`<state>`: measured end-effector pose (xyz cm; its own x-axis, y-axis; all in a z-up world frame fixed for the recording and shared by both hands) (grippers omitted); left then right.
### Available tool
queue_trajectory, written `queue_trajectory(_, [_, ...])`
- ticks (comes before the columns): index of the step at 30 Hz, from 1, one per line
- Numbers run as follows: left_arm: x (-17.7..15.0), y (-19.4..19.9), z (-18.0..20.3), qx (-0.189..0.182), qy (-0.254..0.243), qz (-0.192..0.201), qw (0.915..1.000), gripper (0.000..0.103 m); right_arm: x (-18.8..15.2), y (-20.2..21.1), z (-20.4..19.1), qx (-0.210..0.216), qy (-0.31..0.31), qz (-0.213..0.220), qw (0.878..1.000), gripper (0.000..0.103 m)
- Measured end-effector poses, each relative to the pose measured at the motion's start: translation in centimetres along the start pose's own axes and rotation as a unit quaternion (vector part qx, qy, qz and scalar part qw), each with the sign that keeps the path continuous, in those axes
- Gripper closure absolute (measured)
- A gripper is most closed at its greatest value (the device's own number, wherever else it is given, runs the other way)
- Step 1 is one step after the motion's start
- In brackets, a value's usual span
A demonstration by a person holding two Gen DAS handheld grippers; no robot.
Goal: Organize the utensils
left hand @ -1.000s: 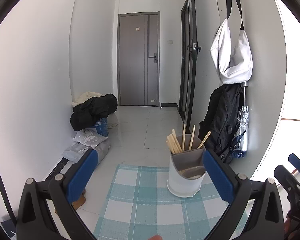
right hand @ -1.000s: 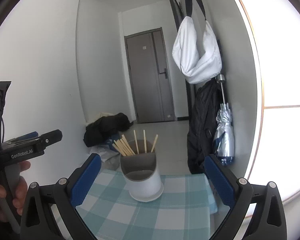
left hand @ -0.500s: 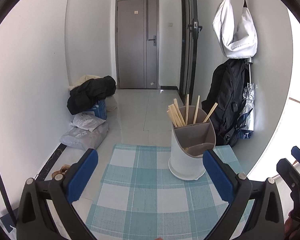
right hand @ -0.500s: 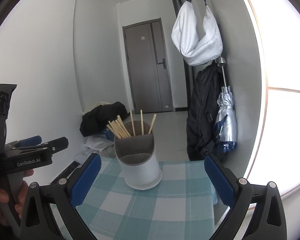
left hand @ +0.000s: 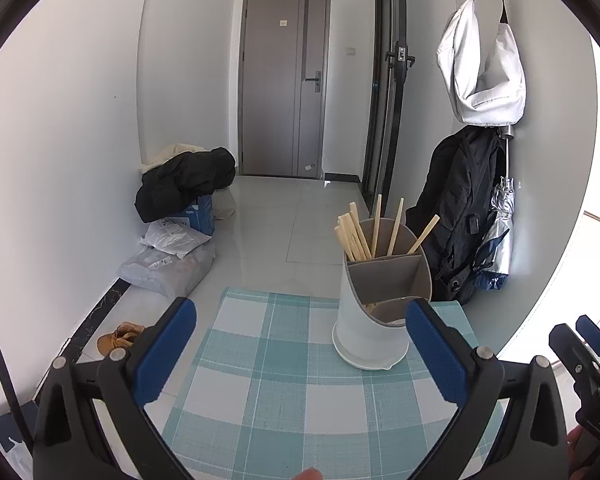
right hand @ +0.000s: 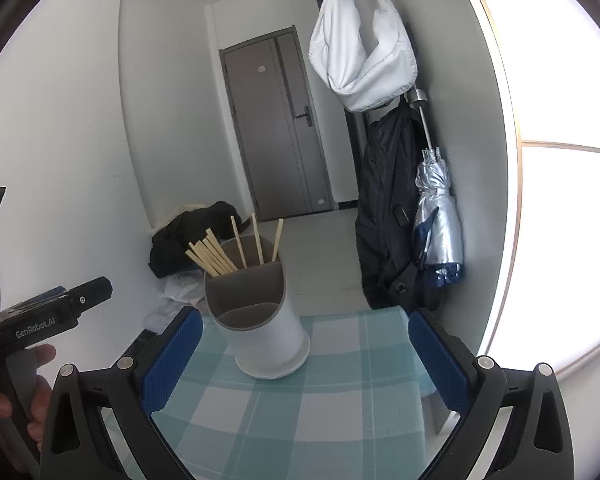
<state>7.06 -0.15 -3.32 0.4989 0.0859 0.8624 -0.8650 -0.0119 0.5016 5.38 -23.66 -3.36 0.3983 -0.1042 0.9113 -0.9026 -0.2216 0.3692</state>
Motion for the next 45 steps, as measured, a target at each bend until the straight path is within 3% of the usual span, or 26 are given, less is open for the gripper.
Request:
queue_trajectory(23, [0.0,1.3,1.1,0.003,-0.038,0.024,0.9990,0.001,-0.1,0.3,-0.5,0.006,0.006,-0.003,1.000,0.000])
queue_trajectory(45, [-0.2,0.9,1.1,-0.003,-0.022,0.011,0.9997,0.001,-0.2,0.4,-0.3,0.004,0.002,-0.003,1.000,0.000])
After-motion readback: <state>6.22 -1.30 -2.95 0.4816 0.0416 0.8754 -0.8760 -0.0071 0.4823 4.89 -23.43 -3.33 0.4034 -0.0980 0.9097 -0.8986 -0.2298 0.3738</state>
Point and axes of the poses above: each gripper's, at about its wrist camera, not at the fingertips, and y roughly against the way its jaws point, z to its right, x to its top, the point moved 9 cm from there along -y, roughly the way its jaws point, and after that the axes turned 1 degree about -z, right-handed, at the moved point
